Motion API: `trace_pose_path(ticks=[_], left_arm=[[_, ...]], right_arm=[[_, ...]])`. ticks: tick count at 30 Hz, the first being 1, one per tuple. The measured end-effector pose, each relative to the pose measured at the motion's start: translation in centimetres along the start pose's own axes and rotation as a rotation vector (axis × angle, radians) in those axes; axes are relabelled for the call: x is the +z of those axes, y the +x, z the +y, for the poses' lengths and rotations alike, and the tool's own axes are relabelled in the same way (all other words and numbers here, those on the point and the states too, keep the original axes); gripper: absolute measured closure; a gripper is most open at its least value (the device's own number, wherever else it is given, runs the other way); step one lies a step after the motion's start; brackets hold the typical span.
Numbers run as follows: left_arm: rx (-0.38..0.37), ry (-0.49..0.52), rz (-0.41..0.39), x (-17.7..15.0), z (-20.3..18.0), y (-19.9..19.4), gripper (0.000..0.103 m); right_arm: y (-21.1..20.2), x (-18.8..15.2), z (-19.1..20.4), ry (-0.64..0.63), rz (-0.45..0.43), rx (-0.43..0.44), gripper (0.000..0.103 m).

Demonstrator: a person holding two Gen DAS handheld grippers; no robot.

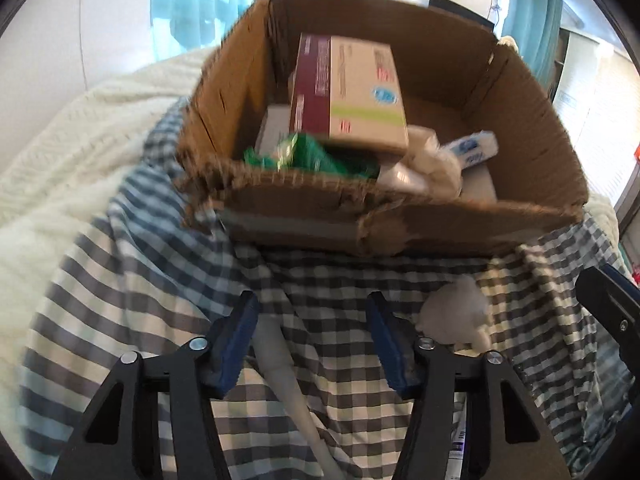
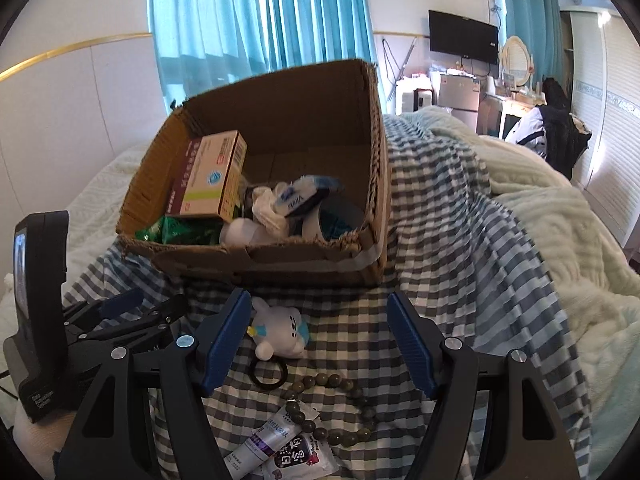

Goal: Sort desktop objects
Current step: 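Move both grippers back toward the remaining items on the blanket, then grasp the white plastic stick with the left gripper while the right grasps the white bunny plush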

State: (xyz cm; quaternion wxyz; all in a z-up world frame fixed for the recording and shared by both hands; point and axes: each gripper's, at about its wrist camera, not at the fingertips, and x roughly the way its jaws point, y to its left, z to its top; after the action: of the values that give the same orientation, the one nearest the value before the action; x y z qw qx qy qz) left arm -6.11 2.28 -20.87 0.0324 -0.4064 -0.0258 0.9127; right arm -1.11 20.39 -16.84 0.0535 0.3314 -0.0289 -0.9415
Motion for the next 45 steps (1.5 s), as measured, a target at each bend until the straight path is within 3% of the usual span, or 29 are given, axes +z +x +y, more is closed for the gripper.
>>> trace_pose_path(ticks=[2,5,9,16,24,26,28,32,33,34,35,37,45], left_arm=[[0.017,0.010,0.024,-0.6,0.2,0.9,0.048],[0.033,-0.016,0.090,-1.8,1.4,2.2,0.054],[0.018,-0.058,0.160,-2.7,3.0,2.7,0.064],[0.046,0.032,0.160,-3.5,1.4,2.5,0.068],[0.004,0.003,0.140,-3.9,1.9,1.7,0.082],[0.001,0.016,0.122,-4.1,1.6,1.2,0.083],[-0.038,0.025,0.137,-4.2,1.4,1.0,0.086],[-0.095,-0.009,0.146,-4.0,1.9,0.8,0.086],[-0.100,-0.006,0.144,-3.9,1.8,0.7,0.087],[-0.099,-0.001,0.138,-4.0,1.7,0.5,0.087],[-0.100,-0.001,0.133,-3.9,1.8,0.2,0.087],[-0.101,0.008,0.113,-3.5,1.9,-0.6,0.087],[-0.081,0.059,0.026,-1.4,0.7,-3.0,0.087]], right_arm=[[1.0,-0.3,0.3,-0.004,0.018,0.014,0.033],[2.5,-0.8,1.2,-0.038,0.059,0.028,0.043],[3.9,-1.4,1.7,-0.054,0.096,0.038,0.044],[6.4,-1.8,2.2,-0.065,0.150,0.037,0.044],[6.2,-2.0,4.7,-0.156,0.117,0.058,0.044],[5.9,-1.9,5.1,-0.164,0.099,0.075,0.038],[6.4,-2.0,5.5,-0.177,0.106,0.088,0.025],[8.8,-2.8,5.3,-0.156,0.185,0.063,0.025],[9.2,-3.0,5.0,-0.145,0.200,0.056,0.034],[9.5,-3.0,4.6,-0.132,0.217,0.047,0.061],[9.5,-2.9,4.2,-0.116,0.223,0.054,0.064],[9.0,-2.7,3.3,-0.065,0.210,0.088,0.064],[5.7,-2.3,2.7,-0.037,0.127,0.081,0.064]])
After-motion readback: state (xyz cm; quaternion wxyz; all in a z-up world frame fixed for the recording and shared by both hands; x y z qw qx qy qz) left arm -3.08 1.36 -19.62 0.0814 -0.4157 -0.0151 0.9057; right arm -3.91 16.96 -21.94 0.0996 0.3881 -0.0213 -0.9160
